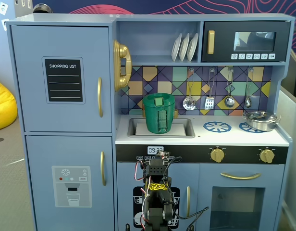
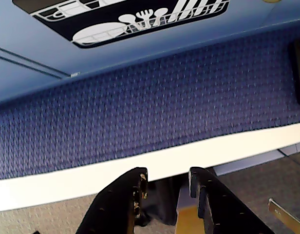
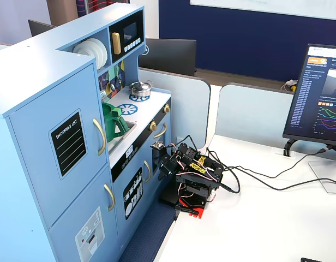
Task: Close the left cabinet door
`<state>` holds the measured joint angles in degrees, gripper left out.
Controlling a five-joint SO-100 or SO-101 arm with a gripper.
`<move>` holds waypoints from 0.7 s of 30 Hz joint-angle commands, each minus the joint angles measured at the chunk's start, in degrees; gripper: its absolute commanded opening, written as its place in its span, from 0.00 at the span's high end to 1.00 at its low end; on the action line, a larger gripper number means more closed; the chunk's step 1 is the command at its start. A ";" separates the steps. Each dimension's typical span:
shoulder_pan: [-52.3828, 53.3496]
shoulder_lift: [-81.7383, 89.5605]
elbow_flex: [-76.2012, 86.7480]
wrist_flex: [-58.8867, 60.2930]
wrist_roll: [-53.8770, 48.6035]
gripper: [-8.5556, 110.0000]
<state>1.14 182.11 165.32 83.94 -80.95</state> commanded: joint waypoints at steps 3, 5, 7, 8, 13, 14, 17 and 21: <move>0.35 0.00 6.42 2.72 2.02 0.93; 0.00 0.00 6.42 2.72 1.85 0.92; 0.79 0.00 6.42 3.08 -0.79 0.91; 1.23 0.00 6.42 3.34 -2.37 0.91; 0.79 0.00 6.42 3.43 -8.96 0.90; 0.97 0.00 6.42 1.67 -8.09 0.90; 1.93 0.00 6.42 -10.11 -2.72 0.88; 1.93 0.00 6.42 -14.94 -3.87 0.89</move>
<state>2.46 181.05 171.83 72.60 -84.99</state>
